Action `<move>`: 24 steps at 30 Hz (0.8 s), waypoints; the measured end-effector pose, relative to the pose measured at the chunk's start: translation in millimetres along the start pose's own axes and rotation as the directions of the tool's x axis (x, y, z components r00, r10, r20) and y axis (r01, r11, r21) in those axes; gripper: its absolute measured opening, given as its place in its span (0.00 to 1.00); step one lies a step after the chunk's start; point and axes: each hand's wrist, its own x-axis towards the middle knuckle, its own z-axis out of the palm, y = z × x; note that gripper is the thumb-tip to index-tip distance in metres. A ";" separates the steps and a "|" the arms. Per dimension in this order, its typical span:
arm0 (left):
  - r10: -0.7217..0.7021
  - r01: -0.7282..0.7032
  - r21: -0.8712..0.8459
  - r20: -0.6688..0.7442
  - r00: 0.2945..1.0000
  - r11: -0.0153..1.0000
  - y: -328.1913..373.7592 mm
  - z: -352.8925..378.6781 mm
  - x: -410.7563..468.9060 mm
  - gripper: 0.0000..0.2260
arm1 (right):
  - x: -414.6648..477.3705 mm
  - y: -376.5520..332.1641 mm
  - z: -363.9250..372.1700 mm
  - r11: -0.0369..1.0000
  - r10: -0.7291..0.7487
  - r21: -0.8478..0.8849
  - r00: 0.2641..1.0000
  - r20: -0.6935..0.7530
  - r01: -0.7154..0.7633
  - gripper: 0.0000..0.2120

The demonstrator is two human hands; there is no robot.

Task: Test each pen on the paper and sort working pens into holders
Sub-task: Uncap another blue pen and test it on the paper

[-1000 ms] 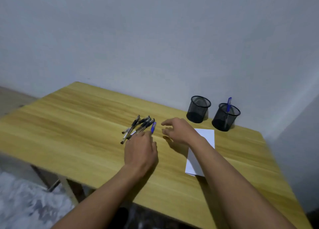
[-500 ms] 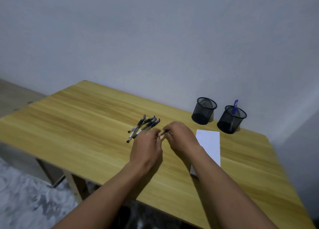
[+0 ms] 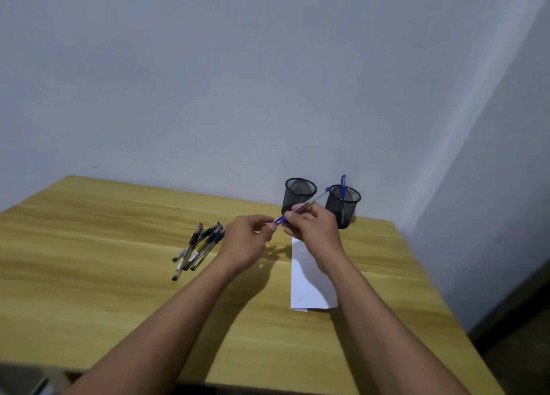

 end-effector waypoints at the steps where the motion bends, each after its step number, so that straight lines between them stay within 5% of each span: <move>1: -0.020 0.021 -0.101 0.010 1.000 0.995 1.2 2.3 3.0 0.08 | -3.4 -1.8 -3.2 0.999 0.025 0.037 1.000 -0.008 -0.025 0.04; 8: -0.059 0.088 -0.433 0.081 0.995 0.897 21.8 5.5 22.4 0.04 | -4.5 -6.3 -21.5 0.982 0.089 0.164 0.995 0.034 -0.093 0.02; 16: -0.020 0.086 -0.373 0.178 0.984 0.924 35.1 8.7 52.9 0.06 | 13.8 -8.9 -21.0 0.966 0.093 0.239 0.996 0.014 -0.094 0.04; 24: -0.191 0.264 -0.373 0.221 0.956 0.890 31.0 18.7 85.5 0.04 | 39.9 2.8 -20.7 0.959 0.145 0.256 0.987 -0.064 -0.125 0.03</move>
